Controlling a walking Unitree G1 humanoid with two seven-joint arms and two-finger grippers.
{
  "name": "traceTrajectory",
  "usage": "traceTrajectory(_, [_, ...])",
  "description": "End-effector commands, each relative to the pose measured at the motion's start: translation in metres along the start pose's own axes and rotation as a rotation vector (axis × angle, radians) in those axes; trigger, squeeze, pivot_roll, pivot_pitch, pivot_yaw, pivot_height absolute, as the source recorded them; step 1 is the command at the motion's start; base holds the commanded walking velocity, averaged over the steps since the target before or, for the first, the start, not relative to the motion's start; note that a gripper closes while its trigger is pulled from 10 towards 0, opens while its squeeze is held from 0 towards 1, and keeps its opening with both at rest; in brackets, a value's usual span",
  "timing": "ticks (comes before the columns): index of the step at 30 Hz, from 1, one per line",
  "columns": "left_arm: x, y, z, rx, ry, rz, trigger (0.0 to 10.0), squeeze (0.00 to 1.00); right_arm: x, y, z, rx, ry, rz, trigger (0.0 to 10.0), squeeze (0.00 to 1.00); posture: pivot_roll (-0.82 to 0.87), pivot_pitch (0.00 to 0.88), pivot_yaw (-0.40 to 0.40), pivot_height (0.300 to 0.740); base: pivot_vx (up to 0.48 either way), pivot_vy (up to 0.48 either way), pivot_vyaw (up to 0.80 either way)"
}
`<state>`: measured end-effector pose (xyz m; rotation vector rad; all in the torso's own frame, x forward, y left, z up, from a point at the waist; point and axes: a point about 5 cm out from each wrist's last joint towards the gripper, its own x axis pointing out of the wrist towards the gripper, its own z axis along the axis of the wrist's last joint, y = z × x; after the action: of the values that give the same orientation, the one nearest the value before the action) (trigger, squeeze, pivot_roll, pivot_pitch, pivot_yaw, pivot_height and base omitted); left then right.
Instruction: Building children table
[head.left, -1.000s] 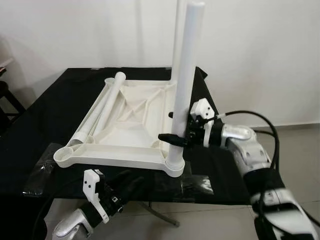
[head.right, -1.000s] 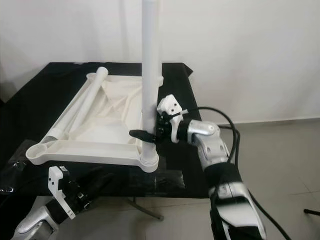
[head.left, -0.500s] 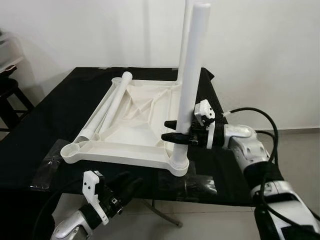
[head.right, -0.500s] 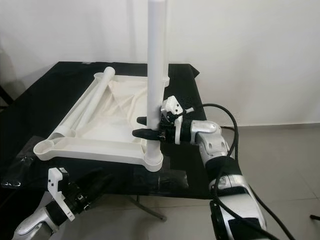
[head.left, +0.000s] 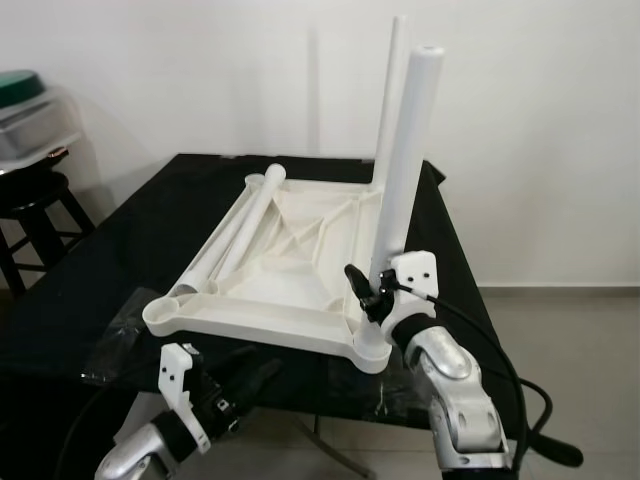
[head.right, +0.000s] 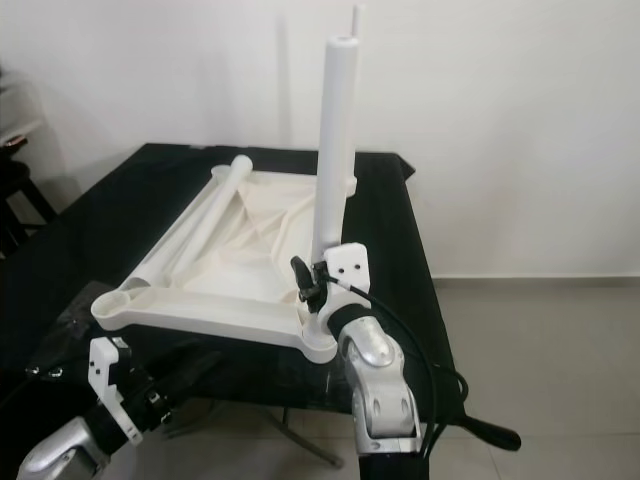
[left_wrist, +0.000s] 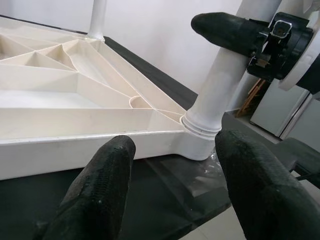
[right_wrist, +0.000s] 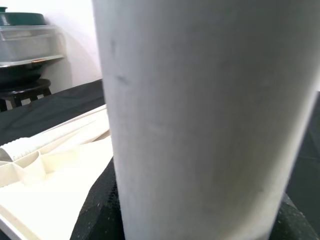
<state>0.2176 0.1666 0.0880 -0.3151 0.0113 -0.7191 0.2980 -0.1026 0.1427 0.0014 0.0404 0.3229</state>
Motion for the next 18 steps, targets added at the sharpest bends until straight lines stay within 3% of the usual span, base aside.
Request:
traceTrajectory(1, [0.001,0.002,0.000,-0.007,0.003,-0.001,10.0,0.00,0.008,0.007,-0.042,0.047,0.207,0.015,10.0,0.00,0.03,0.000,0.041,0.740,0.000,0.000,0.00])
traceTrajectory(4, [0.002,0.002,0.000,-0.006,0.000,0.001,10.0,0.00,0.015,0.003,-0.034,0.039,0.178,0.028,10.0,0.00,0.03,0.000,0.041,0.740,0.000,0.000,0.00])
traceTrajectory(5, [0.002,0.002,0.000,-0.003,-0.002,0.002,10.0,0.00,0.017,0.002,-0.029,0.043,0.166,0.076,10.0,0.92,0.03,0.000,0.038,0.740,0.000,0.000,0.00])
traceTrajectory(6, [0.003,0.002,0.000,-0.002,-0.004,0.002,10.0,0.00,0.020,0.002,-0.022,0.046,0.146,0.178,10.0,1.00,0.02,0.000,0.039,0.740,0.000,0.000,0.00])
traceTrajectory(9, [0.005,0.002,0.000,-0.003,-0.007,0.002,10.0,0.00,0.023,-0.001,-0.006,0.019,0.108,0.371,10.0,1.00,0.02,0.000,0.041,0.740,0.000,0.000,0.00])
traceTrajectory(10, [0.005,0.002,0.000,-0.003,-0.007,0.002,10.0,0.00,0.023,-0.001,-0.006,0.019,0.108,0.371,10.0,1.00,0.02,0.000,0.041,0.740,0.000,0.000,0.00])
traceTrajectory(11, [0.005,0.002,0.000,-0.005,-0.008,0.001,10.0,0.00,0.023,-0.006,0.004,-0.041,0.081,0.478,10.0,0.91,0.02,0.000,0.041,0.740,0.000,0.000,0.00])
traceTrajectory(13, [0.006,0.002,0.000,-0.007,-0.009,0.000,10.0,0.00,0.019,-0.007,0.011,-0.086,0.071,0.524,10.0,0.91,0.02,0.000,0.040,0.740,0.000,0.000,0.00])
traceTrajectory(14, [0.007,0.001,0.000,-0.010,-0.010,-0.001,10.0,0.00,0.017,-0.015,0.021,-0.137,0.047,0.593,10.0,0.00,0.02,0.000,0.035,0.740,0.000,0.000,0.00])
traceTrajectory(18, [0.008,0.001,0.000,-0.012,-0.013,-0.004,10.0,0.00,0.018,-0.032,0.037,-0.232,0.035,0.736,10.0,0.00,0.03,0.000,0.028,0.740,0.000,0.000,0.00])
